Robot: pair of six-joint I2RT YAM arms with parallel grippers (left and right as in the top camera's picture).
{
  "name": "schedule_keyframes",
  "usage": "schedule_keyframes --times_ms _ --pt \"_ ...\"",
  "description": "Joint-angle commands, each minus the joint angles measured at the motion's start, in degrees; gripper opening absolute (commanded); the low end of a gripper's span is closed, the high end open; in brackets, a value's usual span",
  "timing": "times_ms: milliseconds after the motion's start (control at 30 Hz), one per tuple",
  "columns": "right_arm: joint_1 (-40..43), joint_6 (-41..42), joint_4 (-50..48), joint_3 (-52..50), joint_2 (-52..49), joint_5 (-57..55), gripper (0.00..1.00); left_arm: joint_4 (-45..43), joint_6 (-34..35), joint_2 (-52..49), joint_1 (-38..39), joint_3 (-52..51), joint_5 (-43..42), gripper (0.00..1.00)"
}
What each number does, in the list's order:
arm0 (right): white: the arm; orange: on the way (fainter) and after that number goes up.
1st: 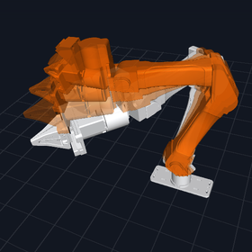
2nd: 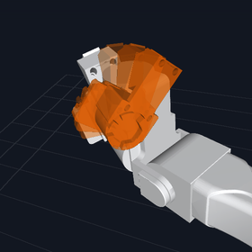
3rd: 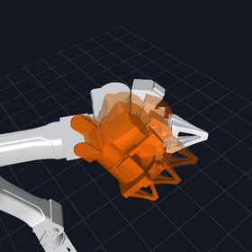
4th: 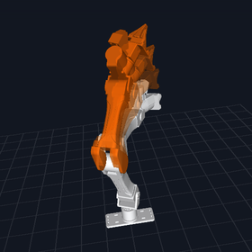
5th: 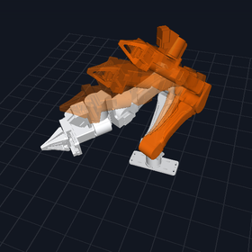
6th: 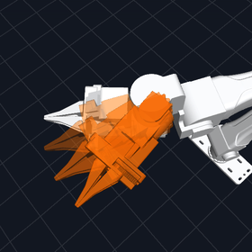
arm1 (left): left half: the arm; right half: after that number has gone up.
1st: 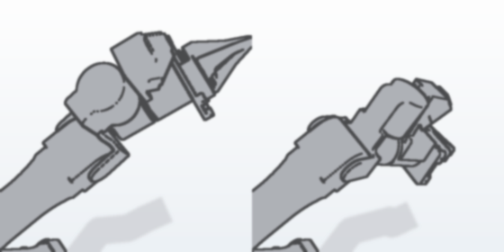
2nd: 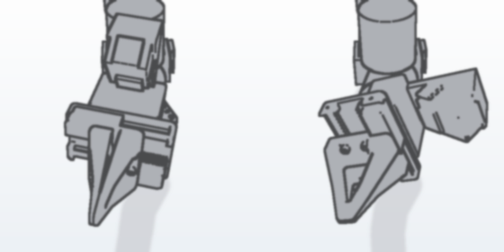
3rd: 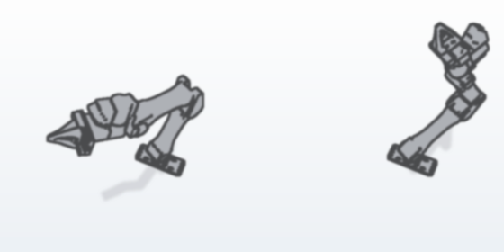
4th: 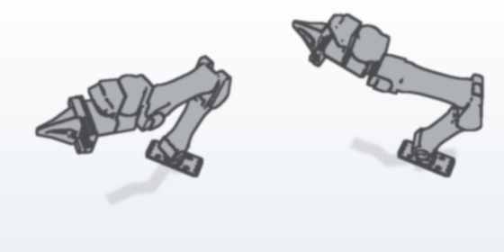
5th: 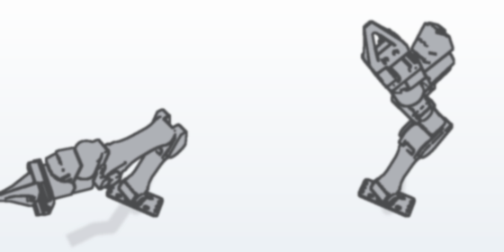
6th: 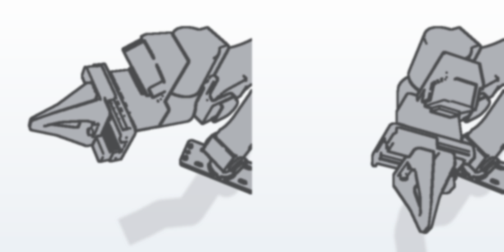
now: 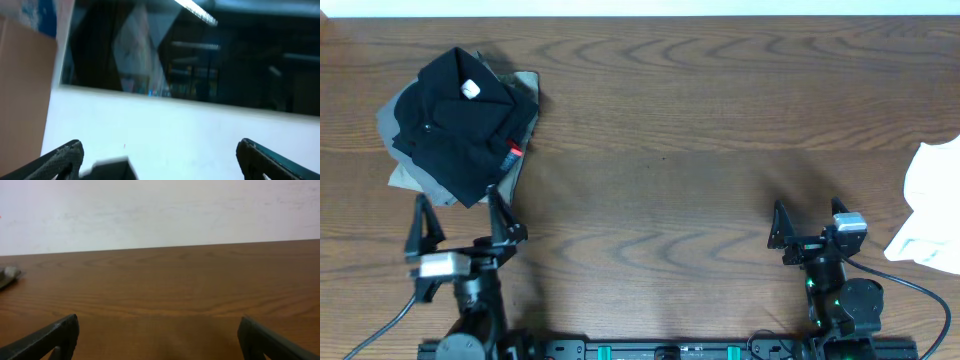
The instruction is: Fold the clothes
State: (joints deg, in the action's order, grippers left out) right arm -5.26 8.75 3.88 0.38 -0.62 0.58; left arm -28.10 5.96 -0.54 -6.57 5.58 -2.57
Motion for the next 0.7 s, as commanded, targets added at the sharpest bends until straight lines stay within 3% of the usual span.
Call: schedule_keyframes --times_ms 0,300,567,667 --pt "-0.8 0.6 0.3 -0.1 0.2 0.5 0.99 -1.0 -1.0 0.4 0.3 -2.8 0.7 0.98" --pt "-0.8 0.6 0.3 -0.1 0.2 0.5 0.99 6.8 -1.0 0.4 0.5 -5.4 0.7 0.98" --pt "-0.8 0.6 0.3 -0.1 0.2 0.5 0.99 28.9 -0.9 0.4 0.5 -5.4 0.2 0.98" --pt "-0.8 0.6 0.3 -0.1 0.2 0.5 0.99 31.9 -1.0 0.1 0.5 -5.4 0.3 0.98"
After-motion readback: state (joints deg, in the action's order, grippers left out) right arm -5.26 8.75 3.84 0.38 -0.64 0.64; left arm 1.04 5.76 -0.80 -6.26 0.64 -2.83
